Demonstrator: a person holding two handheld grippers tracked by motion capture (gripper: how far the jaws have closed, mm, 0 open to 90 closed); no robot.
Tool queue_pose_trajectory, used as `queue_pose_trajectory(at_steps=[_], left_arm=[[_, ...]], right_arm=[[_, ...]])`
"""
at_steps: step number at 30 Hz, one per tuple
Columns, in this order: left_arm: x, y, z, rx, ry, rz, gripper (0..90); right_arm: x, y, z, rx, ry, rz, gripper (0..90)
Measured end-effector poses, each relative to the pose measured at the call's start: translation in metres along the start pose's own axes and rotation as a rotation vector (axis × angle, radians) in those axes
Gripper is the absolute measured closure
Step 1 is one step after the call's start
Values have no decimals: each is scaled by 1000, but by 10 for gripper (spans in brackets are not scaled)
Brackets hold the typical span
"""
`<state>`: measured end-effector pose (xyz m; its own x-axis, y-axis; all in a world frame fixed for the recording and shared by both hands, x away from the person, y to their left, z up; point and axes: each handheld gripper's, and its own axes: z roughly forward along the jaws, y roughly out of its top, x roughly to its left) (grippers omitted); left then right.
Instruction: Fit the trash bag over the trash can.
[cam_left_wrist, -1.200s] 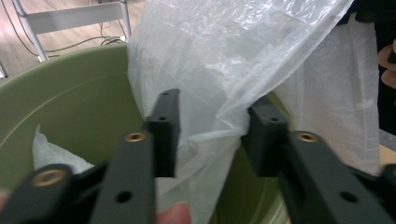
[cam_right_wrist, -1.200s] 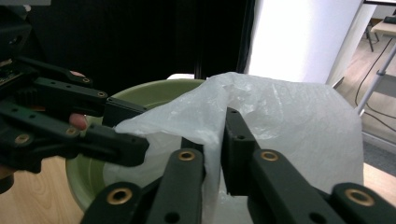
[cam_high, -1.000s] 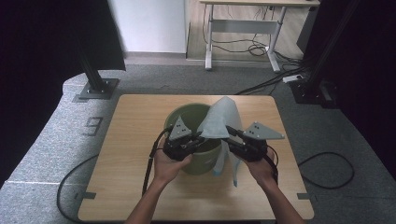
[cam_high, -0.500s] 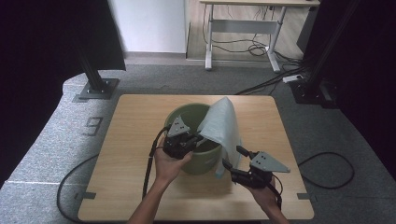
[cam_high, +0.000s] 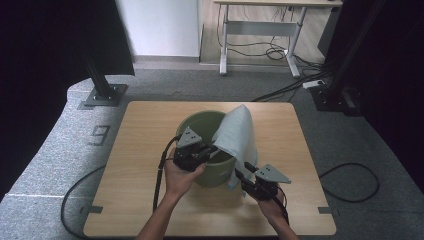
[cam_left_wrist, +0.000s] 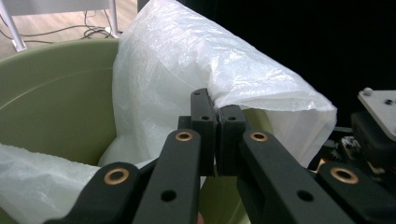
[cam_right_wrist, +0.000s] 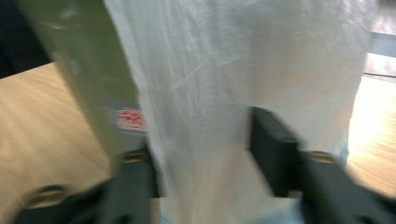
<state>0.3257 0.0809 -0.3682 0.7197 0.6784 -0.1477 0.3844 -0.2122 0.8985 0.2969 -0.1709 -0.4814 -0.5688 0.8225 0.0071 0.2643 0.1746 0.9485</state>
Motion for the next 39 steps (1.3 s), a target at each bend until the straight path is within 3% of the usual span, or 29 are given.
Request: queue_pose_trajectory(at_steps=[3,7,12,16,20,25,27,29,32,35,39], left_arm=[[-1,0,-2,-1,0,11,872],[0,0,-9,3,-2,29,867],[3,0,-13,1,-3,27,859],[10,0,-16,5,8,19,851],[21,2,-22,1,4,6,835],[32,0,-31,-8,16,-23,813],[32,-2,-35,-25,20,-17,759],[29,-1,-37,-38,54,-4,638],[24,3,-38,-36,58,17,497],[17,7,-38,-33,50,49,415],[10,12,-37,-37,27,75,379]], right_arm=[[-8,3,-3,0,-38,-1,788],[-19,18,-17,-44,-95,9,874],[-25,40,-32,-92,-117,-14,884],[-28,70,-45,-151,-123,-49,885],[-26,93,-50,-186,-85,-52,886],[-15,112,-46,-189,-66,-82,886],[-11,116,-43,-191,-56,-91,886],[-8,120,-41,-193,-50,-97,886],[-5,124,-38,-193,-44,-100,886],[-2,127,-36,-188,-38,-108,886],[-1,128,-32,-165,-37,-122,886]])
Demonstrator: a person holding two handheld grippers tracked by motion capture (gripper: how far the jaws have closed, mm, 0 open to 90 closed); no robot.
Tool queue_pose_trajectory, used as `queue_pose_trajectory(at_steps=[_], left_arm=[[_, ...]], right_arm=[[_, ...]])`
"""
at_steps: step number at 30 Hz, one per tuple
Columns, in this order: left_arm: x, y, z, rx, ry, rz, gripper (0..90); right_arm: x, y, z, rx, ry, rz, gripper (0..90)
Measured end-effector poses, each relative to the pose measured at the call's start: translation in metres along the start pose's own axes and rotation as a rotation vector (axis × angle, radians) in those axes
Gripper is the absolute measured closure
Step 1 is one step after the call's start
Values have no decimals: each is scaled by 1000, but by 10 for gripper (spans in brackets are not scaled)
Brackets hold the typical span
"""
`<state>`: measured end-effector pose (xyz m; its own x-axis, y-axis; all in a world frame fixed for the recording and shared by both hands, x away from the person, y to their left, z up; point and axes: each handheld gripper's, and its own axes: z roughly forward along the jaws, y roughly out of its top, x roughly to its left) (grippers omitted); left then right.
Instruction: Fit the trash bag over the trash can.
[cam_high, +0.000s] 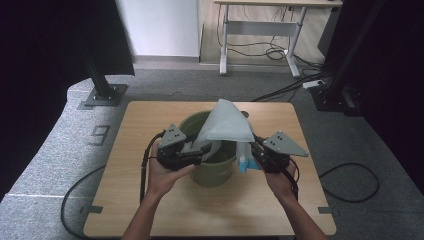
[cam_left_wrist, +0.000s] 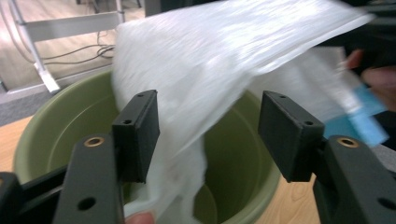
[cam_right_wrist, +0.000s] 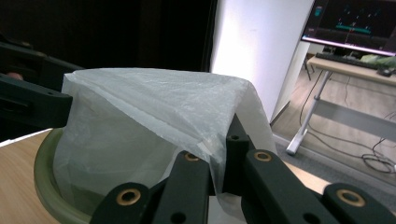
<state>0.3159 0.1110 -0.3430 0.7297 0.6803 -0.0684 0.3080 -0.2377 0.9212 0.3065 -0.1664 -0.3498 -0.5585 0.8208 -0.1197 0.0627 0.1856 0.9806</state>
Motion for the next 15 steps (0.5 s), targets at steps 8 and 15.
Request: queue_pose_trajectory(at_steps=[8,15], left_arm=[[-5,8,17,21,4,6,415],[-6,8,22,20,-5,3,689]], right_arm=[[5,-2,4,12,38,-4,886],[5,-12,4,14,94,3,885]])
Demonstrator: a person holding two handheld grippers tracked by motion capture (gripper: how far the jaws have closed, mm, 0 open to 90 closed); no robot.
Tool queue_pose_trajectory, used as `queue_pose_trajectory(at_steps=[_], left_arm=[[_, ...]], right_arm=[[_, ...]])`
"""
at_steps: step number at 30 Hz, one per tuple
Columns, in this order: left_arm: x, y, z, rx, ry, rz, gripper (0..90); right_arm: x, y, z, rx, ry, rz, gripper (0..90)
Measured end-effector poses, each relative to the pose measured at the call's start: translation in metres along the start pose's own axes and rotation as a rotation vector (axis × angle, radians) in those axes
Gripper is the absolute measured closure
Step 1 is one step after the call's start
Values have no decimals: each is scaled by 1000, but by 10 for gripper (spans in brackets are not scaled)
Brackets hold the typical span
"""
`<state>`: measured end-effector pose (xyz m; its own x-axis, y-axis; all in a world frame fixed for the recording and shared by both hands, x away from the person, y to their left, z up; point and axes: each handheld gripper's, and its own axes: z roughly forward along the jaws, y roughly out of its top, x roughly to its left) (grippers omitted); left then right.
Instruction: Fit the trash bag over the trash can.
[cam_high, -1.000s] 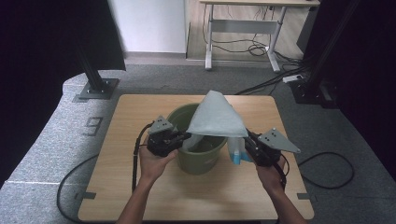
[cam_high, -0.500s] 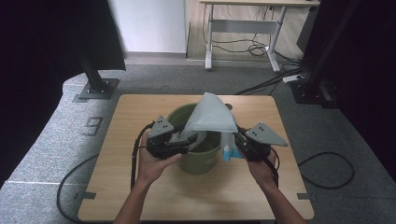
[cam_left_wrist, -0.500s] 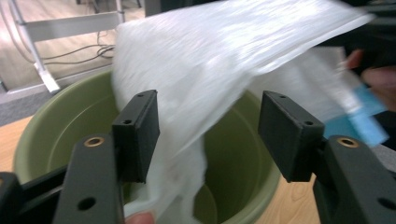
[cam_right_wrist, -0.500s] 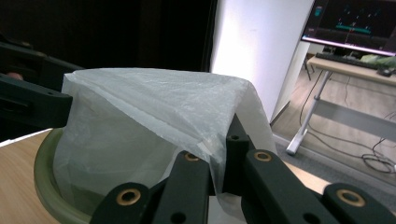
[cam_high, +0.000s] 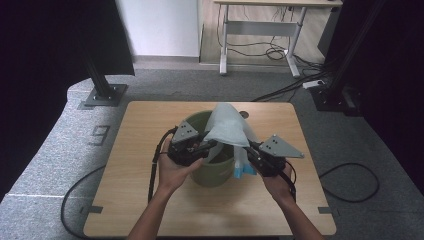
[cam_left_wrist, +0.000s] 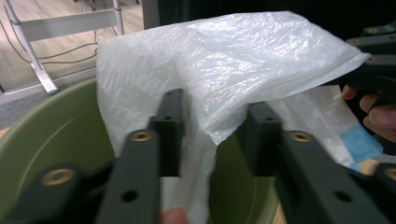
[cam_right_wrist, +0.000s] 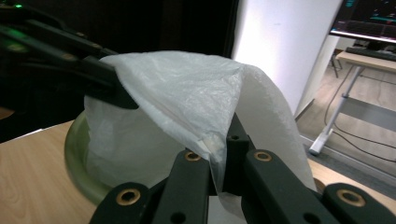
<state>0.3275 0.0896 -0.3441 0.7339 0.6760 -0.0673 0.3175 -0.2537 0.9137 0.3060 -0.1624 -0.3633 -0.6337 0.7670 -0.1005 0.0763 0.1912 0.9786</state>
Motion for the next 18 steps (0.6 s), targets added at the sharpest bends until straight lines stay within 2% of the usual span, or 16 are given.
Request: queue_pose_trajectory(at_steps=[5,8,12,15,16,18], left_arm=[[3,-3,1,3,-5,-9,823],[7,-5,-2,-4,1,-23,862],[17,-8,-8,-20,16,-65,881],[24,-10,-13,-30,28,-84,884],[31,-11,-18,-41,38,-105,884],[34,-12,-21,-44,45,-111,884]], right_arm=[[1,-6,0,0,30,4,840],[2,-5,-2,-13,48,11,671],[5,-8,-10,-39,64,14,511],[5,-10,-15,-48,69,20,470],[4,-13,-21,-55,77,26,442],[4,-14,-22,-55,75,25,434]])
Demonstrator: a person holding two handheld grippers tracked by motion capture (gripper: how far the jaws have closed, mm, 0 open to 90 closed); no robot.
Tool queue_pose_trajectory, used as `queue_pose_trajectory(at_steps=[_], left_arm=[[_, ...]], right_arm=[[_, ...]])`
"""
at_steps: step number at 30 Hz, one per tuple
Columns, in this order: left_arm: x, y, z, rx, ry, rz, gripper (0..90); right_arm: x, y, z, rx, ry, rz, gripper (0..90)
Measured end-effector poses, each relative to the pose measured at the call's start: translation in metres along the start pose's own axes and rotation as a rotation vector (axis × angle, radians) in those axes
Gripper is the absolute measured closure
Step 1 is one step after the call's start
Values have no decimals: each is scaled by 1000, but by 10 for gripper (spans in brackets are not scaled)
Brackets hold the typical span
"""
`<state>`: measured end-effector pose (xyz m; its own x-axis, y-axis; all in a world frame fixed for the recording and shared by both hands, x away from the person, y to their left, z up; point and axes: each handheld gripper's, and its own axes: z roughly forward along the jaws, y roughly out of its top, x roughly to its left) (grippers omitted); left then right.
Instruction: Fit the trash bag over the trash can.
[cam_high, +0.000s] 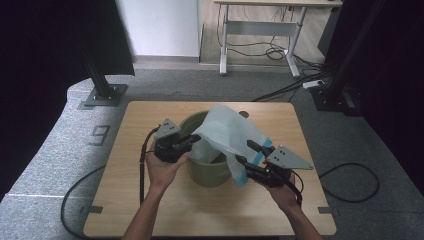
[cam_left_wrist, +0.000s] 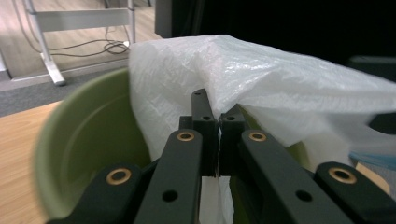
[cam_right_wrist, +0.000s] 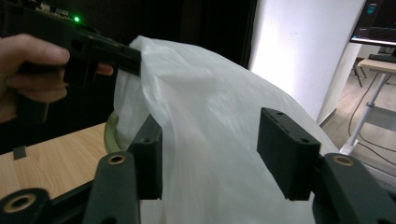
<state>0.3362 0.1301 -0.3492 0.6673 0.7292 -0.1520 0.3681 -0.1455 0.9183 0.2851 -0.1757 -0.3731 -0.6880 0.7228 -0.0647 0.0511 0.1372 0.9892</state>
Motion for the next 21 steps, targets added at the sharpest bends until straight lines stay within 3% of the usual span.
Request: queue_pose_trajectory(at_steps=[7,11,16,21], left_arm=[[22,-4,-22,-43,32,-54,884],[28,-7,-28,-46,38,-61,884],[33,-11,-31,-49,28,-67,884],[34,-14,-30,-47,16,-70,884]], right_arm=[[-9,-17,-19,13,-4,-2,394],[-23,-27,-25,28,-42,26,384],[-43,-31,-23,40,-88,74,364],[-59,-31,-11,58,-114,109,347]])
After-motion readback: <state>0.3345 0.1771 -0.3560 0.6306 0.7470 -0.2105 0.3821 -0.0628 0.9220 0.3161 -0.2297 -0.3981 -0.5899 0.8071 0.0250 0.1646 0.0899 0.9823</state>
